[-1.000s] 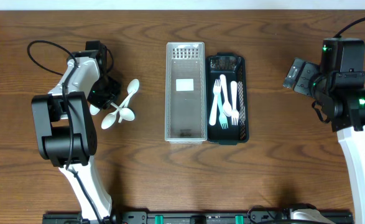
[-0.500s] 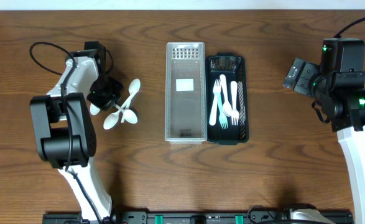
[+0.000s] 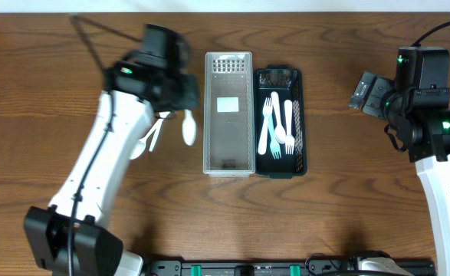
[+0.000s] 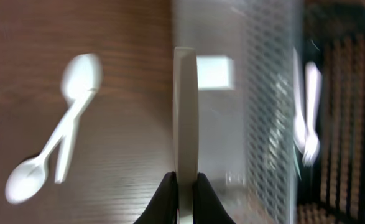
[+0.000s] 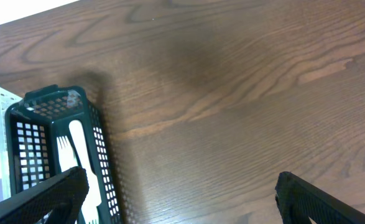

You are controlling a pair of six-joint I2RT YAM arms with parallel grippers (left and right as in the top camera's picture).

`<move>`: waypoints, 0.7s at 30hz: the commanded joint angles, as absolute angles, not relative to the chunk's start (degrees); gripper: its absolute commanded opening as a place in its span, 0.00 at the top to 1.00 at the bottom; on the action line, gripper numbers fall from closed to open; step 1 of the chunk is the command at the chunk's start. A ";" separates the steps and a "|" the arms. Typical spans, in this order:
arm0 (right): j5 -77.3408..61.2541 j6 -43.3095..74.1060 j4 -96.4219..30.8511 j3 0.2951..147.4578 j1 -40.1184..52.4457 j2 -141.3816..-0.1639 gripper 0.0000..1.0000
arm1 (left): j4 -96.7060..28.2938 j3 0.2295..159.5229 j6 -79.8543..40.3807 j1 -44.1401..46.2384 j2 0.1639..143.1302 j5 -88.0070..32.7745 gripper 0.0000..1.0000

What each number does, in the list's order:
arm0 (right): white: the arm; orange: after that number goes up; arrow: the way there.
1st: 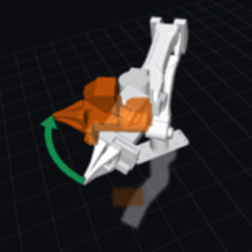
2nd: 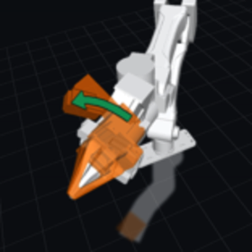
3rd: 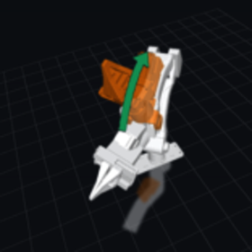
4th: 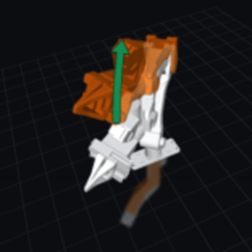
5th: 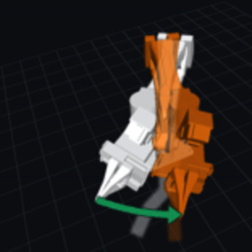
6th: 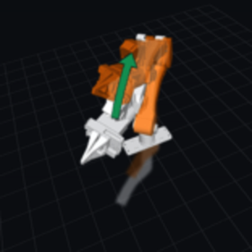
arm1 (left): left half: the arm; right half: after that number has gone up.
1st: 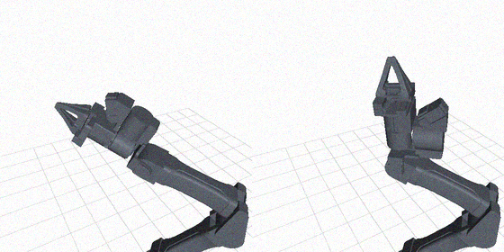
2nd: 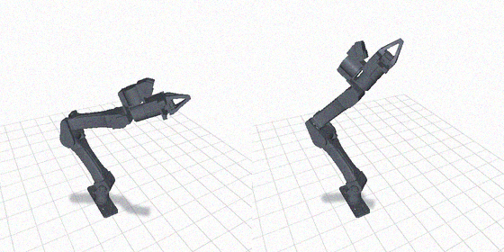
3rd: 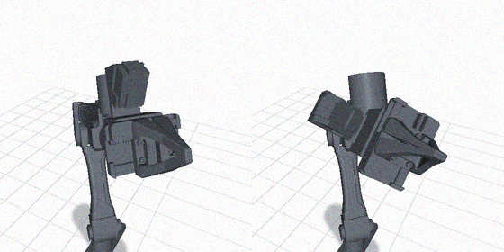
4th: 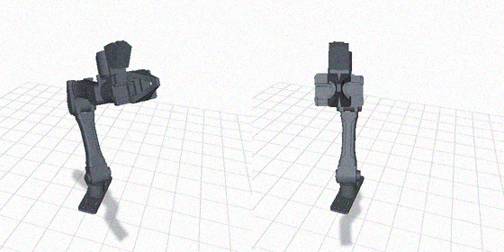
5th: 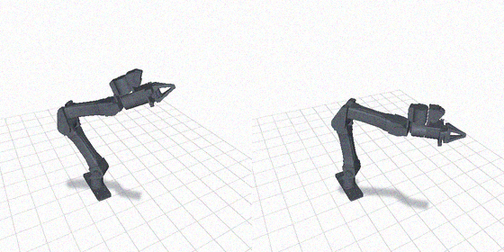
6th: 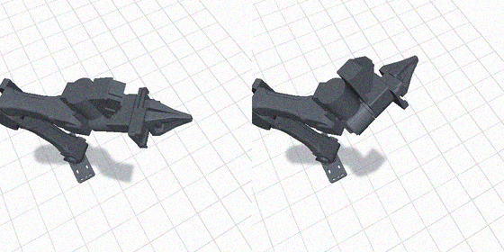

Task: Pack container
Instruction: 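Carry the white spoon into the clear tray and release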

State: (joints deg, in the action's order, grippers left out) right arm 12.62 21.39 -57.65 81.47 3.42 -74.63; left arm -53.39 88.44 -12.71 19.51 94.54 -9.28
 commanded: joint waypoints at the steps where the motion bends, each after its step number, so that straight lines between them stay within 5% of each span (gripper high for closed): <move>1: 13.08 20.73 -57.71 81.71 3.03 -74.74 0.01 | -53.17 87.83 -6.28 24.43 97.25 -3.46 0.94; 12: 13.08 20.73 -57.71 81.69 3.03 -74.74 0.01 | -50.39 87.59 -6.48 27.66 108.16 -3.44 0.93; 15: 13.08 20.73 -57.71 81.69 3.03 -74.74 0.01 | -50.89 87.77 -6.83 27.64 107.61 -3.44 0.83; 18: 13.08 20.71 -57.71 81.69 3.01 -74.74 0.01 | -51.88 88.18 -7.57 27.62 105.67 -3.44 0.47; 21: 13.08 20.73 -57.71 81.69 3.03 -74.74 0.01 | -52.45 88.33 -7.55 27.38 102.61 -3.42 0.36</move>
State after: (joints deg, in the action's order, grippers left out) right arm 12.62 21.39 -57.65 81.47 3.44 -74.63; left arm -52.03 87.55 -7.44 27.81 106.96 -4.12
